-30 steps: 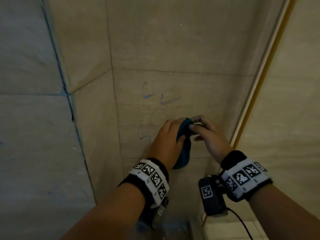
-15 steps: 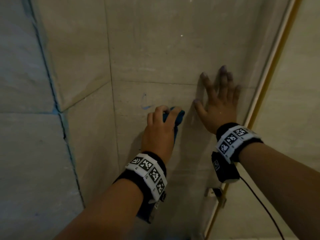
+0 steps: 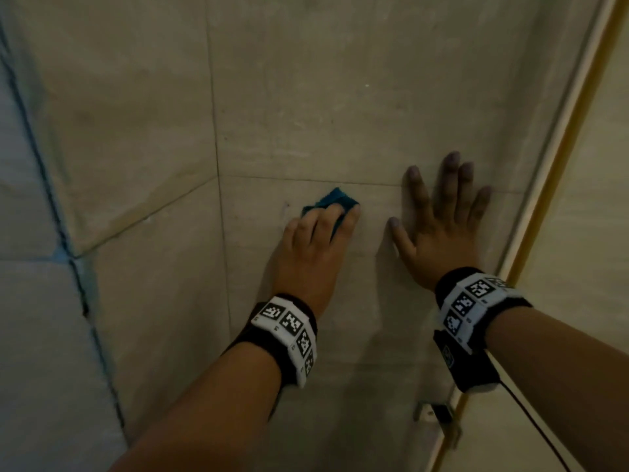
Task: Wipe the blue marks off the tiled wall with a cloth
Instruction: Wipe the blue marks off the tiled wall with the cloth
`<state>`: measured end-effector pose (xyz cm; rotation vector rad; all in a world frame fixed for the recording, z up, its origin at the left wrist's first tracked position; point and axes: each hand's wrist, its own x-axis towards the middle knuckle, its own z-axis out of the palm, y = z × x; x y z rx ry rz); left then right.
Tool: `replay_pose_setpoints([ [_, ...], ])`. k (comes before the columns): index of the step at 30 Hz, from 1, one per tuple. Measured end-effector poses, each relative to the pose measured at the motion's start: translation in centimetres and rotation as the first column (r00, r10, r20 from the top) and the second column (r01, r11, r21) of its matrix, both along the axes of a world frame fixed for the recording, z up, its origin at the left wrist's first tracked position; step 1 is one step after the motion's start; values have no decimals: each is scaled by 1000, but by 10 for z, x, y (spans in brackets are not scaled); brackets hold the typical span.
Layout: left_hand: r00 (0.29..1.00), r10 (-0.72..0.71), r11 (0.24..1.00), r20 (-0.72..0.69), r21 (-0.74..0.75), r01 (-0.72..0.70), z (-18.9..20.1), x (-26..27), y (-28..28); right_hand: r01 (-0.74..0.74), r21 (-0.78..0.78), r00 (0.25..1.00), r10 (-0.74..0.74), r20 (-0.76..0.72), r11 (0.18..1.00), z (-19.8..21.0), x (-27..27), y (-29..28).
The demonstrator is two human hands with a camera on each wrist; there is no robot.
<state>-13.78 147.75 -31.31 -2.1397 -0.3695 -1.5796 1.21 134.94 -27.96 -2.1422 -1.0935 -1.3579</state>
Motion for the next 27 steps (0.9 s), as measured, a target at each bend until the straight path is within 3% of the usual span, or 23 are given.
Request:
replay_pose_setpoints([
  [4,994,57,998,-92,27,-55,-23,-8,2,-17,16,1000,17,14,1000,-1,2,1],
  [10,989,99,992,-113,-68,-107,-13,-7,4,-31,27,999,30,12,999,-2,2,2],
  [12,992,52,998,-118,-32,-57,-10,3,-1,-42,39,999,42,11,998,-2,3,2],
  [16,966,3,997,-259,75,17,-12,14,-10,-63,46,998,62,25,997,-2,5,2],
  [22,946,110,989,-305,126,-74,-19,3,1,-53,48,998,53,18,997,-3,4,2],
  [27,987,72,997,-146,-11,-75,2,-2,-3,-65,50,998,65,1,997,-3,3,2],
])
